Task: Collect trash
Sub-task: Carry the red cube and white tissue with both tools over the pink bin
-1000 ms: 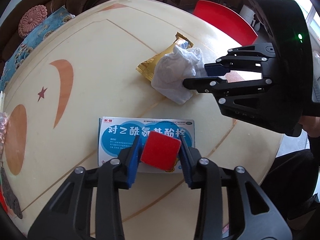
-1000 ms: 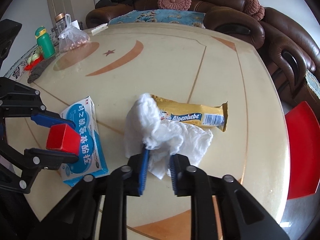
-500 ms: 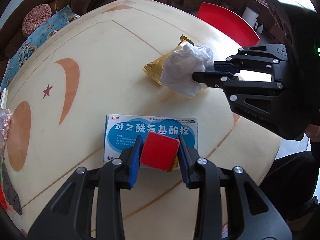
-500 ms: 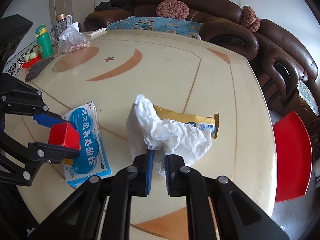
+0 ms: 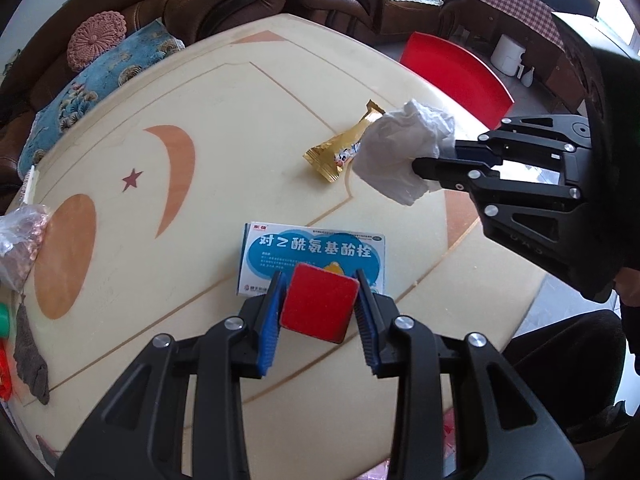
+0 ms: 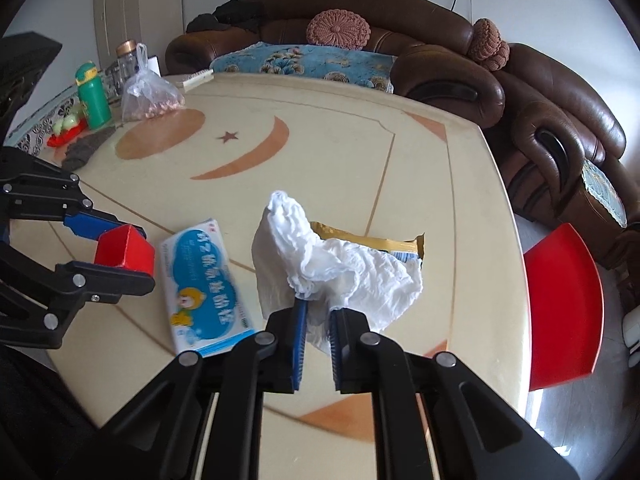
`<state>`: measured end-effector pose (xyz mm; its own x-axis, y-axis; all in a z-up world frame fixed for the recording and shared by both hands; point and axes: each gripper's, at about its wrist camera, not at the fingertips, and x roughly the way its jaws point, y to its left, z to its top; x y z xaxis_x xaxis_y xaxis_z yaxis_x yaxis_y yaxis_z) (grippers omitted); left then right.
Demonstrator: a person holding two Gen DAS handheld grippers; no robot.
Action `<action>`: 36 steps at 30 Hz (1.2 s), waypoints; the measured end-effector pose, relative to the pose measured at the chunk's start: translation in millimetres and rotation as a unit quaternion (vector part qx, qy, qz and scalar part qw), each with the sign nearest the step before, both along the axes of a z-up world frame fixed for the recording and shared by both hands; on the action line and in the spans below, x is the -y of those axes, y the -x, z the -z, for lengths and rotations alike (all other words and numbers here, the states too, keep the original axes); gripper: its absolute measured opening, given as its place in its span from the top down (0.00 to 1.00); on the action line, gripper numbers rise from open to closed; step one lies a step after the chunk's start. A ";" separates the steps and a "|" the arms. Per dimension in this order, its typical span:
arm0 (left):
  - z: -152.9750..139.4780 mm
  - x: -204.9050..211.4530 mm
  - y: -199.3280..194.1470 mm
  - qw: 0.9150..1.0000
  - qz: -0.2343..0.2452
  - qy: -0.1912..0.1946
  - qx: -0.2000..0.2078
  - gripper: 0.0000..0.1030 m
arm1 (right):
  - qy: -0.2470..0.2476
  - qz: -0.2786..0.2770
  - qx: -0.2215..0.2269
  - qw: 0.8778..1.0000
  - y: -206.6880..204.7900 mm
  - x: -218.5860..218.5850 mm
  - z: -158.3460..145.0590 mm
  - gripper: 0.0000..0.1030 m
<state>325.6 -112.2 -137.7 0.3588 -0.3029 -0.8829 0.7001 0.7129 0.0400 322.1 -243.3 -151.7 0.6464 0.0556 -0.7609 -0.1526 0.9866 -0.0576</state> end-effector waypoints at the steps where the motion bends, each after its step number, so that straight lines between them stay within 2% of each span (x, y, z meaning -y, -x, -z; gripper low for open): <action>1: -4.0 -1.9 2.5 1.000 -0.001 0.001 0.001 0.67 | 0.000 0.001 0.002 1.000 5.1 -1.4 -5.6 0.89; 10: -42.5 -26.3 53.6 0.999 -0.013 0.017 0.023 0.67 | -0.001 -0.001 0.021 1.000 58.9 -19.1 -51.9 0.89; 24: -73.3 -57.8 126.7 0.998 -0.017 0.027 0.048 0.67 | 0.010 -0.030 0.042 0.999 153.7 -65.3 -98.0 0.89; 30: -83.2 -65.4 157.0 0.998 -0.014 0.029 0.058 0.67 | 0.006 -0.032 0.049 0.998 188.8 -73.6 -107.7 0.89; 36: -72.0 -70.8 182.1 0.998 -0.013 0.024 0.048 0.67 | -0.002 -0.034 0.038 0.999 218.6 -78.3 -100.0 0.89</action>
<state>143.5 -41.4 -65.7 0.4496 -0.3336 -0.8286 0.6760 0.7334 0.0715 103.5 -165.0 -51.7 0.6973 0.1037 -0.7092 -0.2139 0.9745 -0.0677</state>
